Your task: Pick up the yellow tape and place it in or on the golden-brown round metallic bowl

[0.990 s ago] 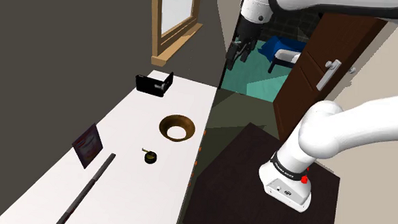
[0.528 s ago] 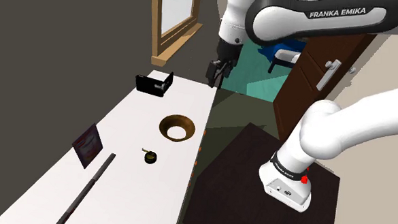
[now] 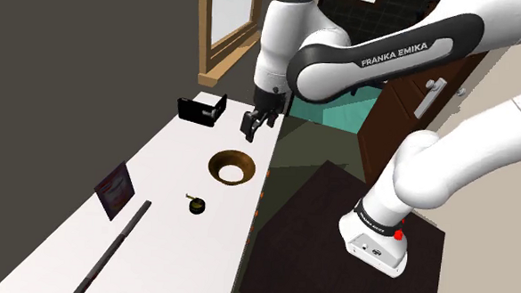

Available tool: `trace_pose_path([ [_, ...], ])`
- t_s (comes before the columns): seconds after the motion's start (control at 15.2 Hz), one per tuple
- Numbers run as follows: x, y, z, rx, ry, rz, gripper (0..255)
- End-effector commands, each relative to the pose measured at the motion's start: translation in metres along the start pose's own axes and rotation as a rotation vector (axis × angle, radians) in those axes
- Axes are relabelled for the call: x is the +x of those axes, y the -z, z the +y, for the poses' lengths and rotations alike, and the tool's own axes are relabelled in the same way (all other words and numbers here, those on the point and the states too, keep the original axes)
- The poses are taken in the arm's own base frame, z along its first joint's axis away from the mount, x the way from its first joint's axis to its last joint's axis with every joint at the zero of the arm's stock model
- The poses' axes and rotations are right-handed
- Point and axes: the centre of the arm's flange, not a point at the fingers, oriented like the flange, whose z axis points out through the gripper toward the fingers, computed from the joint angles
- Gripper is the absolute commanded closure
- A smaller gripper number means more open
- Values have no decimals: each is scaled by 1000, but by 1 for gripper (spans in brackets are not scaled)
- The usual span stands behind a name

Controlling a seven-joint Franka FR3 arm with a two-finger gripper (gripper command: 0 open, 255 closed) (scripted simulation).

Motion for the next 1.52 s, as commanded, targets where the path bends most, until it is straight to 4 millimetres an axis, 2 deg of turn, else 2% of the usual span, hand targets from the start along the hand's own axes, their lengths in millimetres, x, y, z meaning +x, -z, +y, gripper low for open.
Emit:
trace_pose_path([
  [0.0, 5, -16, -21, 3, 4, 1, 0],
  [1.19, 34, -163, -205, 10, 47, 1, 0],
  [1.45, 35, -180, -206, 10, 47, 1, 0],
])
